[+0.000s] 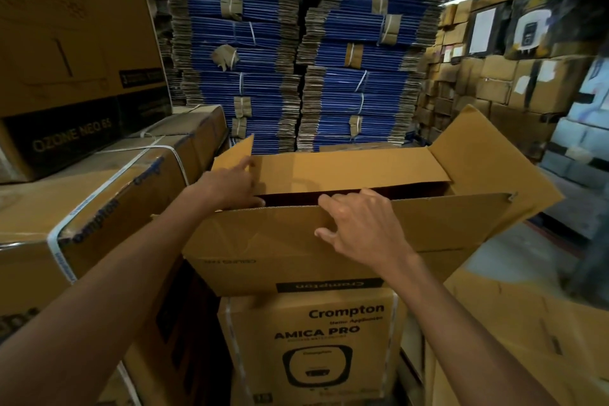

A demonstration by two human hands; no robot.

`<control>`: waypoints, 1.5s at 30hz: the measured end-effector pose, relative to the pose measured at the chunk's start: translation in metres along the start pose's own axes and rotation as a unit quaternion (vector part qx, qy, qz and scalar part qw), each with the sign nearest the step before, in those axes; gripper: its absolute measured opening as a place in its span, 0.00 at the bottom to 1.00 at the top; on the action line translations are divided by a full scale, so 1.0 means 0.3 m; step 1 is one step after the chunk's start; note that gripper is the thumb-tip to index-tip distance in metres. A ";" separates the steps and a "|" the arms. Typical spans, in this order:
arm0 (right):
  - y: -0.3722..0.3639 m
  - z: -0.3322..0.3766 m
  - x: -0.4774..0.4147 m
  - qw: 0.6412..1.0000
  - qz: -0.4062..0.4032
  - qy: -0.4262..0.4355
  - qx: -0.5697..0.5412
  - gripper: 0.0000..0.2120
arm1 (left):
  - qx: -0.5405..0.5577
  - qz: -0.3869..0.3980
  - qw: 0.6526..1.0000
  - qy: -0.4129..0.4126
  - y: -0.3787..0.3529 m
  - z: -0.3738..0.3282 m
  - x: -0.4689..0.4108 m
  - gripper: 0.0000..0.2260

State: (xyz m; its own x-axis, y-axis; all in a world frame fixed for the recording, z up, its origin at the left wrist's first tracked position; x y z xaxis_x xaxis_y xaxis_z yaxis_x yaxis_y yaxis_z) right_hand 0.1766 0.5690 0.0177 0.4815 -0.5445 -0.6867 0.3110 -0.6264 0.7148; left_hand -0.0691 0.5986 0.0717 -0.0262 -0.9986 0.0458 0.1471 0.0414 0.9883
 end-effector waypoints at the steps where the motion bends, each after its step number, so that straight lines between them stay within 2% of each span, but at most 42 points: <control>1: 0.001 -0.001 -0.001 1.000 0.001 -0.001 -0.002 0.20 | -0.003 -0.037 0.999 0.012 0.009 0.013 0.024 0.17; 5: 0.005 -0.003 -0.013 1.000 0.008 -0.007 -0.015 0.21 | 0.050 -0.127 0.986 0.096 0.027 0.118 0.120 0.05; 7: 0.014 0.002 -0.024 1.000 0.019 -0.011 -0.018 0.21 | 0.080 -0.152 0.976 0.135 0.018 0.174 0.154 0.07; 12: 0.069 0.024 -0.070 0.988 0.144 -0.047 -0.008 0.24 | 0.199 -0.213 0.943 0.162 -0.046 0.198 0.208 0.11; 15: 0.095 0.030 -0.099 0.972 0.221 -0.073 -0.019 0.29 | 0.223 -0.218 0.931 0.189 -0.070 0.194 0.212 0.12; 18: 0.145 -0.011 -0.162 0.919 0.344 -0.103 -0.163 0.32 | 0.215 -0.194 0.933 0.214 -0.069 0.197 0.207 0.09; 21: 0.161 -0.064 -0.251 0.851 0.427 -0.152 -0.265 0.22 | 0.226 -0.159 0.936 0.219 -0.064 0.187 0.193 0.07; 22: 0.141 -0.079 -0.276 0.841 0.442 -0.171 -0.260 0.17 | 0.230 -0.146 0.938 0.214 -0.064 0.173 0.186 0.07; 24: 0.077 -0.096 -0.315 0.844 0.468 -0.179 -0.190 0.12 | 0.225 -0.135 0.941 0.212 -0.069 0.138 0.175 0.05; 26: -0.006 -0.106 -0.338 0.838 0.506 -0.170 -0.117 0.11 | 0.217 -0.144 0.940 0.222 -0.074 0.115 0.176 0.04; 31: -0.156 -0.123 -0.352 0.792 0.590 -0.154 -0.021 0.26 | 0.239 -0.167 0.926 0.240 -0.093 0.123 0.206 0.10; 34: -0.183 -0.114 -0.364 0.799 0.575 -0.176 -0.015 0.31 | 0.238 -0.185 0.924 0.234 -0.106 0.118 0.221 0.13; 37: -0.161 -0.108 -0.373 0.826 0.532 -0.181 -0.041 0.26 | 0.241 -0.196 0.922 0.231 -0.106 0.114 0.223 0.14; 40: -0.151 -0.120 -0.372 0.834 0.510 -0.192 -0.084 0.23 | 0.244 -0.200 0.920 0.231 -0.109 0.111 0.221 0.14; 45: -0.109 -0.159 -0.414 0.905 0.385 -0.166 -0.071 0.19 | 0.249 -0.204 0.918 0.232 -0.110 0.118 0.221 0.20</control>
State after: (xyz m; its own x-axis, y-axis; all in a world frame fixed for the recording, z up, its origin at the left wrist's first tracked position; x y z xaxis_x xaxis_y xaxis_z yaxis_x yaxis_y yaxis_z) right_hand 0.1456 0.6836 0.0859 0.3351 -0.9414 0.0384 0.1016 0.0766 0.9919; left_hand -0.1108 0.5322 0.0472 0.4620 -0.8361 -0.2959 -0.2551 -0.4448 0.8585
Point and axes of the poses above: each hand's wrist, its own x-axis away from the middle knuckle, its own y-axis out of the back of the hand, z = x × y, the point moved 1 cm from there along -x, towards the middle knuckle, and after that the axes turned 5 degrees about -y, right-handed, at the moved point
